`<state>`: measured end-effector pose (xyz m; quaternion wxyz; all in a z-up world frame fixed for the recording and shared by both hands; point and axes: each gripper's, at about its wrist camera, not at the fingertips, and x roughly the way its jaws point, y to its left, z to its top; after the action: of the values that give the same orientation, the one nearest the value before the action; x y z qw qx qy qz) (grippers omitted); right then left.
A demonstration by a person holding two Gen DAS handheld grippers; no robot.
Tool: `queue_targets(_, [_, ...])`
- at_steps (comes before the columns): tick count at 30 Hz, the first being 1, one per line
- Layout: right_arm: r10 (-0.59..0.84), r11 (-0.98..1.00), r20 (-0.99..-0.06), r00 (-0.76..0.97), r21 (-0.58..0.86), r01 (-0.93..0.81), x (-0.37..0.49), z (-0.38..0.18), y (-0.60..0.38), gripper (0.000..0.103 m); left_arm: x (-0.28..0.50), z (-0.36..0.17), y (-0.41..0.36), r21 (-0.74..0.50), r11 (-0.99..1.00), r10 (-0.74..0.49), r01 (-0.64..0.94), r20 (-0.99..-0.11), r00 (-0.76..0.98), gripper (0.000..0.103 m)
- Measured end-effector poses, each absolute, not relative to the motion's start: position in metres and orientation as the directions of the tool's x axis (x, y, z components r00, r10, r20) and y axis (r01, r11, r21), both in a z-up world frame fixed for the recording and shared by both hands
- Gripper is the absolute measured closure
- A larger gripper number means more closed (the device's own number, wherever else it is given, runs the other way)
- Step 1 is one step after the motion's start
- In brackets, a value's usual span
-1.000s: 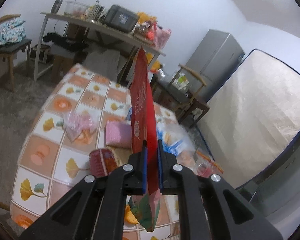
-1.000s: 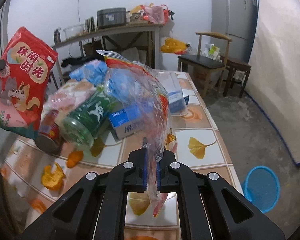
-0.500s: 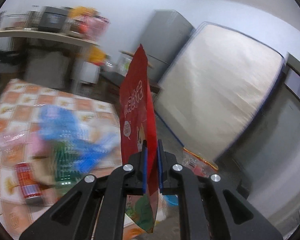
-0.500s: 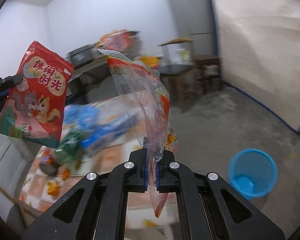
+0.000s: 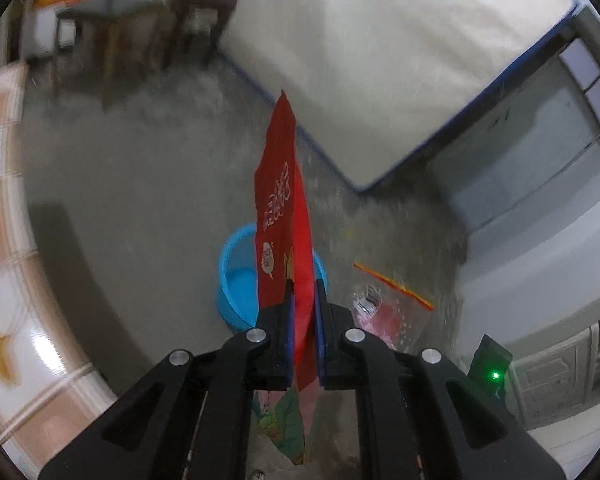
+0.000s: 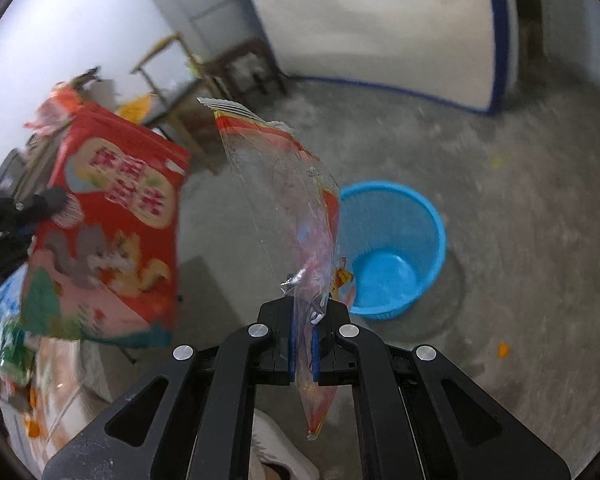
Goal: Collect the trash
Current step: 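Lift the red snack bag with the left tool while the right tool grasps a clear plastic bag, then drop the red snack bag into the blue wastebasket from the left tool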
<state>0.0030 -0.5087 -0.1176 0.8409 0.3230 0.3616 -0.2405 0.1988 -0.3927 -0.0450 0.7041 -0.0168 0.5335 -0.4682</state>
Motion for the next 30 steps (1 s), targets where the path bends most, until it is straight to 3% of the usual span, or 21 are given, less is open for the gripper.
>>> queue_targets(9, [-0.123,0.59,-0.817,0.563,0.396,0.703,0.046,-0.181,-0.588,0.097,0.231,-0.133,-0.531,-0.485,0.586,-0.551,0.649,-0.826,-0.119,0.093])
queue_targets(10, [-0.136,0.583,-0.817,0.56,0.391,0.712,0.053,-0.186,-0.596,0.093,0.234,-0.141,-0.543,-0.469,0.595,-0.532,0.653,-0.839,-0.118,0.089])
queue_targets(12, [-0.152,0.588,-0.83,0.537,0.361,0.724,0.059,-0.2,-0.609,0.078,0.242,-0.161,-0.553,-0.389,0.657,-0.457,0.646,-0.887,-0.069,0.054])
queue_targets(13, [-0.164,0.579,-0.844,0.51,0.336,0.743,0.06,-0.207,-0.613,0.061,0.243,-0.164,-0.553,-0.368,0.678,-0.438,0.636,-0.898,-0.052,0.053])
queue_targets(15, [-0.179,0.564,-0.856,0.486,0.315,0.763,0.052,-0.214,-0.618,0.058,0.248,-0.167,-0.546,-0.394,0.694,-0.45,0.603,-0.891,-0.063,0.052])
queue_targets(25, [-0.223,0.532,-0.832,0.508,0.332,0.779,0.0,-0.192,-0.604,0.056,0.227,-0.087,-0.493,-0.381,0.659,-0.521,0.649,-0.853,0.029,0.049])
queue_targets(30, [-0.237,0.551,-0.807,0.541,0.347,0.759,-0.027,-0.173,-0.591,0.056,0.199,-0.035,-0.446,-0.377,0.609,-0.584,0.698,-0.808,0.072,0.038])
